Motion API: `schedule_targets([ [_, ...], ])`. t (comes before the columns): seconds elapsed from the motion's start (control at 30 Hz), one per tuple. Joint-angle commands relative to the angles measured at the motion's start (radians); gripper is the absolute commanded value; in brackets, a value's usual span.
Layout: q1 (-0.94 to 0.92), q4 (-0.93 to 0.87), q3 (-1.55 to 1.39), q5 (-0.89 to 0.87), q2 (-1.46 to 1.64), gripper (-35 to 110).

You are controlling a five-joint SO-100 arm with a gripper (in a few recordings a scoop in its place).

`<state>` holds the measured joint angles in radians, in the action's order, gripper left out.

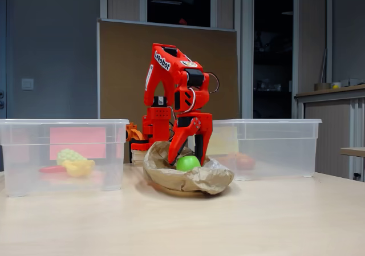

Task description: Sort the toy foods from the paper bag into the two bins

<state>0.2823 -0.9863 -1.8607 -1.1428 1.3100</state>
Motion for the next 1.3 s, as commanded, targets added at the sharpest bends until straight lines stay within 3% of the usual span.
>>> schedule_targets([
  [0.0,-0.012,-0.029,0.040,0.005,-0.012,41],
  [0.23,-0.018,-0.086,0.152,0.029,-0.087,36],
  [0.57,-0.011,-0.169,0.255,0.034,-0.135,17],
  [0.7,-0.020,-0.232,0.278,0.023,-0.097,17],
  [1.03,-0.147,-0.454,0.296,0.008,0.270,18],
  [1.27,-0.383,-0.548,0.153,0.017,0.698,17],
])
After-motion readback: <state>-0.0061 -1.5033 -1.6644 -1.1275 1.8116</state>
